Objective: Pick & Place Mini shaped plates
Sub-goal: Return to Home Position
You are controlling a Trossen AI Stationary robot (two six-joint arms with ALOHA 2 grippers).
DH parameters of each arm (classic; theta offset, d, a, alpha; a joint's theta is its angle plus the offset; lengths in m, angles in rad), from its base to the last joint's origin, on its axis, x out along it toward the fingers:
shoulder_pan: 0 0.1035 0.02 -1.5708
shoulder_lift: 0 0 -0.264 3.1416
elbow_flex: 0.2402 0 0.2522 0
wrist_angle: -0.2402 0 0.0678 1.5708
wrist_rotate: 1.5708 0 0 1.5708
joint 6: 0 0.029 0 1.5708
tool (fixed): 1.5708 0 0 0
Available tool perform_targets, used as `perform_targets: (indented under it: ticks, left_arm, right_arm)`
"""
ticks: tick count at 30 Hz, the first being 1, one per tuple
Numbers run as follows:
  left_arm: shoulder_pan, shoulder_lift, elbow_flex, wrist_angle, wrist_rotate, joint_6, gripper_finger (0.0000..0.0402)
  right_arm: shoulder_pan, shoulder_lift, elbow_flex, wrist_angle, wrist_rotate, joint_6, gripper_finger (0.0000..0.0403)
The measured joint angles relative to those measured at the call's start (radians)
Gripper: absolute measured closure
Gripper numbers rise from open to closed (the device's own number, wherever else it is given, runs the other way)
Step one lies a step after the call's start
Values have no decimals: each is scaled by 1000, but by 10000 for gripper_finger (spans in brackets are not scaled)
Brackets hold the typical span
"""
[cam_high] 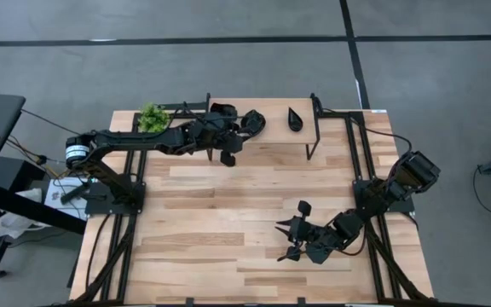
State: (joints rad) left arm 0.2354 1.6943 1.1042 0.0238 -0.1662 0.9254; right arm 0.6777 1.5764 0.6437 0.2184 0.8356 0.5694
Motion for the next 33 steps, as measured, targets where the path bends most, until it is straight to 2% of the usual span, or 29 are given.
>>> perform_targets:
  ticks: [9,12,15,20,22,29,33]
  left_arm:
    - [-92,-3,0,-17,-134,-134,316]
    - [-115,-35,-30,-54,-116,-213,316]
    - [-126,-118,-104,-76,-13,-329,316]
    - [-127,-354,-324,-20,312,-600,316]
    - [-152,-452,-446,83,360,-699,316]
    - [-314,-717,-858,523,245,-950,316]
    - [-409,-801,-1013,683,105,-1046,316]
  right_arm:
    - [2,0,0,1,-1,8,343]
    - [2,0,0,1,-1,8,343]
    - [2,0,0,4,-1,8,343]
    - [2,0,0,4,-1,8,343]
    - [0,0,0,3,-1,8,343]
    - [-5,0,0,4,0,0,343]
    - [-14,0,0,10,0,10,343]
